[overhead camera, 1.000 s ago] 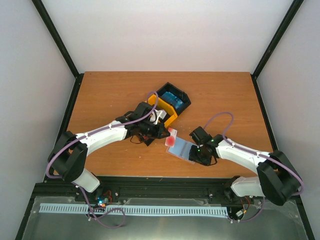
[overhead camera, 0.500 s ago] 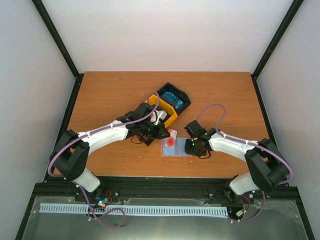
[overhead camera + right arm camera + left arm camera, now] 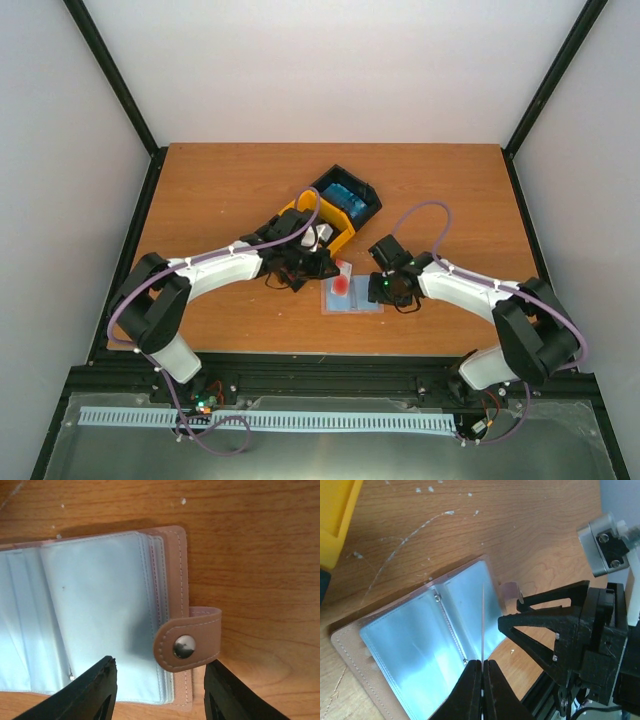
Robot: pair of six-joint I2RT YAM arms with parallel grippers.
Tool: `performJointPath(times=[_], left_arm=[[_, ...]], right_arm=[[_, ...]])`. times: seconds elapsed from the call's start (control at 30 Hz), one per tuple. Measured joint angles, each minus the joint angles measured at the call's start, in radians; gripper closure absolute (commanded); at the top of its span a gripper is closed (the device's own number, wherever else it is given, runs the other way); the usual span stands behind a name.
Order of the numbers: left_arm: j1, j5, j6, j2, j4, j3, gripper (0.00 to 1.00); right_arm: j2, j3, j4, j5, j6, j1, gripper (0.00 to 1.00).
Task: Put the credit cards into the card holder
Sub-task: Insert the credit card into the card holder.
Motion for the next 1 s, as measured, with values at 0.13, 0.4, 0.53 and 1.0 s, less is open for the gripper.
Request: performJointPath(times=[0.13,0.4,0.53,1.0], left_arm=[[0.000,-0.012,-0.066,0.009,0.045,-0.034,0.99],[-0.003,-0.062,-0.231,0.012,0.155,-0.151,0.99],[-0.013,-0.076,-0.311,0.012,0.234,-0.206,0.99],[-0.075,-0.106,-0.414,0.085,0.428,-0.217,0.99]], right_arm=[[0.026,0.006,-0.015,-0.005,-0.005,0.000,0.50],[0.124,0.076,-0.084,-0.001,-0.064,0.024,0.54],[0.153,0.107,-0.103,0.009,-0.084,0.041,0.68],[0.130,0.084,-0.095,0.044,-0.077,0.048,0.77]])
